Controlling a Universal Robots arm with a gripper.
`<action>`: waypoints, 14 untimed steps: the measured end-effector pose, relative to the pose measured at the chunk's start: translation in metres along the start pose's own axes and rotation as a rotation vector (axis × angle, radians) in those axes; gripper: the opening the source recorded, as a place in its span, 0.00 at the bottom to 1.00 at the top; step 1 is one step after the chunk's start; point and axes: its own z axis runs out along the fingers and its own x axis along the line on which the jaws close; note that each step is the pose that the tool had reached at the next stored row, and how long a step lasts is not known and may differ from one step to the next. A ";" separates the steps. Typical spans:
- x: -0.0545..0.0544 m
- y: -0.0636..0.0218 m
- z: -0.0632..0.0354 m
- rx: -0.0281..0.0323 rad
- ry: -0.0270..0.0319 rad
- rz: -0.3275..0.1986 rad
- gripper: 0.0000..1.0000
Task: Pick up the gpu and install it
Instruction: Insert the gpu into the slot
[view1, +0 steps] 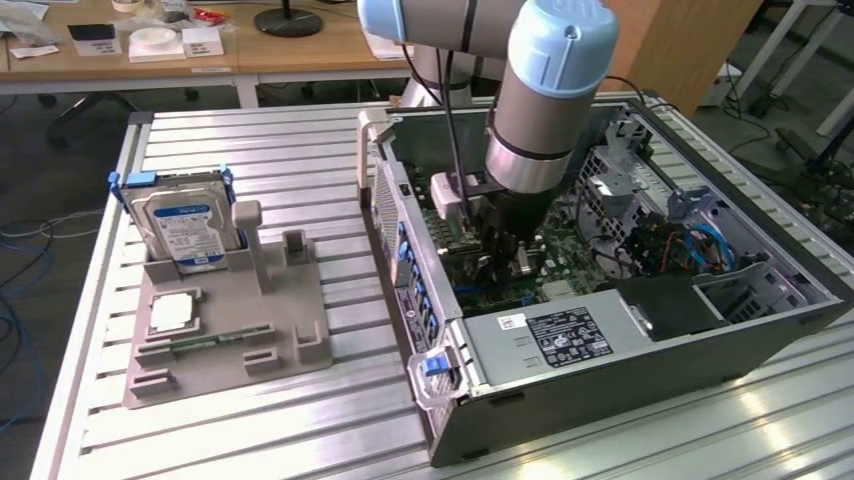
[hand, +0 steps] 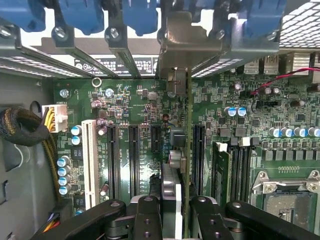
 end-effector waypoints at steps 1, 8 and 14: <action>0.000 -0.0001 -0.0012 0.0000 -0.0001 0.000 0.28; 0.000 -0.0008 -0.0016 0.0000 0.0000 0.000 0.28; -0.001 -0.0024 -0.0008 -0.0001 0.0001 0.000 0.28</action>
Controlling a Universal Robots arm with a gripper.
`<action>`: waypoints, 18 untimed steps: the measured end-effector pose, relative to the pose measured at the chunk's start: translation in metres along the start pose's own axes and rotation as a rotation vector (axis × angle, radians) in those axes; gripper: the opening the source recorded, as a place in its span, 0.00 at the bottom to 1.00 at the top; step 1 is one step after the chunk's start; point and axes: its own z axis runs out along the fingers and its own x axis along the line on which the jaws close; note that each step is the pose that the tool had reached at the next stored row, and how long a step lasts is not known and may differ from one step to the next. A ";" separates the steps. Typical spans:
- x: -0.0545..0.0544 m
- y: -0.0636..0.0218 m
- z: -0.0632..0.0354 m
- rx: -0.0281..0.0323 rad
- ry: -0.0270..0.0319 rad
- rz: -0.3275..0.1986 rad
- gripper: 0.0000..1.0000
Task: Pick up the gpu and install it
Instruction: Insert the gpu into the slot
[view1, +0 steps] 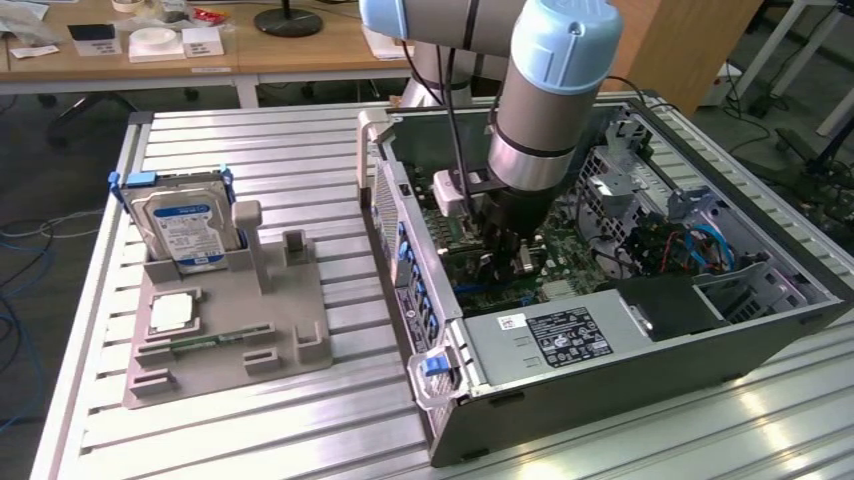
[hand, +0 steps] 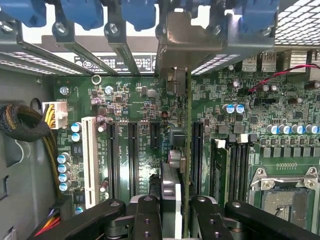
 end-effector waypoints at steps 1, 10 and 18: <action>0.000 -0.0001 0.0002 0.0001 -0.0003 0.000 0.28; -0.002 0.0024 0.0007 0.0001 -0.0001 0.000 0.28; -0.003 0.0028 0.0044 -0.0002 0.0003 0.000 0.28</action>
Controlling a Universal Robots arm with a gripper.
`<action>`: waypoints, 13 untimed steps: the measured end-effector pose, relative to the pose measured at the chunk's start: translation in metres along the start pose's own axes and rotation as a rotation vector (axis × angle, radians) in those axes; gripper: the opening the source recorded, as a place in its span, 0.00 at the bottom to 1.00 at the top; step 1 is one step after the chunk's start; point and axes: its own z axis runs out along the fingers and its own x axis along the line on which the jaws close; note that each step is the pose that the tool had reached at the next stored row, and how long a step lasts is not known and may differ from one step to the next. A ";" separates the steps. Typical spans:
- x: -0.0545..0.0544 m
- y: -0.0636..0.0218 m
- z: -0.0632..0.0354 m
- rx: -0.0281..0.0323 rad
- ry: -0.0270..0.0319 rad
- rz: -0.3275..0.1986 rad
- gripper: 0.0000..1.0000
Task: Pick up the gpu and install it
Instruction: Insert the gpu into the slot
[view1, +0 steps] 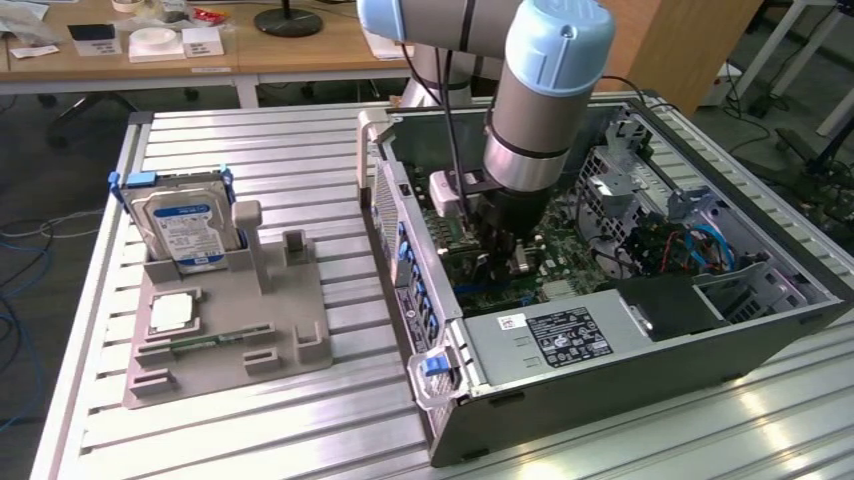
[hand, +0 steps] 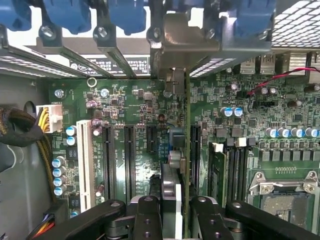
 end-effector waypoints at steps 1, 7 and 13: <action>0.000 0.0001 0.0007 -0.0003 0.0006 0.000 0.28; 0.000 -0.0001 -0.0027 0.0001 -0.0002 0.000 0.28; 0.000 -0.0001 -0.0023 0.0003 0.0078 0.000 0.28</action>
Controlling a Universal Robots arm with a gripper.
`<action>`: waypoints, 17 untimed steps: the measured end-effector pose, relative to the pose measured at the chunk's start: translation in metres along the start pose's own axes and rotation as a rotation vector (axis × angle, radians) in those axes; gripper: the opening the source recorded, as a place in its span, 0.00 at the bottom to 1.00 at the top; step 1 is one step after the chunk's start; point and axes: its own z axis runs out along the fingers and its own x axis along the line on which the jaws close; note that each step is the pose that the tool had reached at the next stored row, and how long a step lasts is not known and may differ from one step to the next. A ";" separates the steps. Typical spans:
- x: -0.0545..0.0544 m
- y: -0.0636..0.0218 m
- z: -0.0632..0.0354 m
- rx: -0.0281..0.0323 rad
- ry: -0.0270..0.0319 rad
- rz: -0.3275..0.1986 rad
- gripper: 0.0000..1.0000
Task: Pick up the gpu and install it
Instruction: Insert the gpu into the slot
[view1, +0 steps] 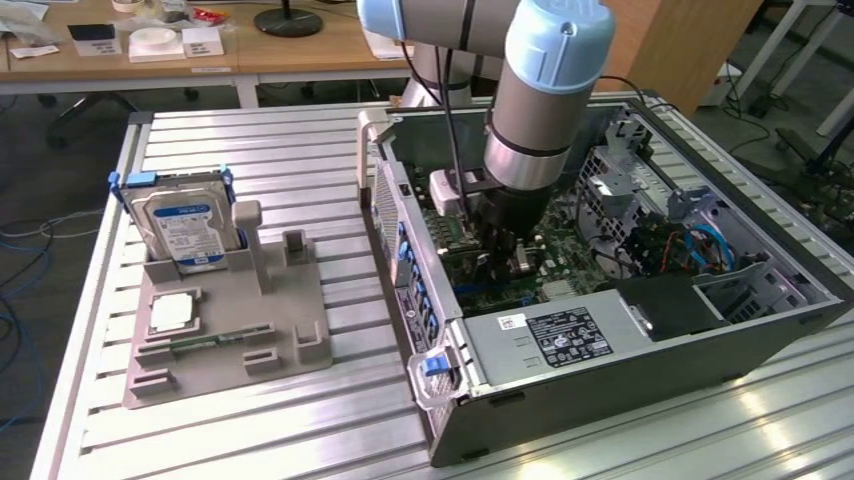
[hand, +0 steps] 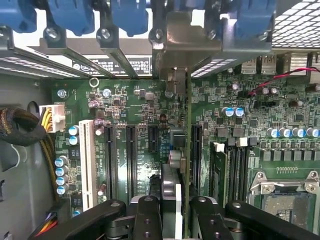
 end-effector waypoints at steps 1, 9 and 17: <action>0.000 0.0000 0.0001 -0.0001 0.0002 0.000 0.28; 0.000 0.0005 0.0027 -0.0001 0.0004 0.000 0.28; 0.000 0.0009 0.0053 -0.0004 0.0003 0.000 0.28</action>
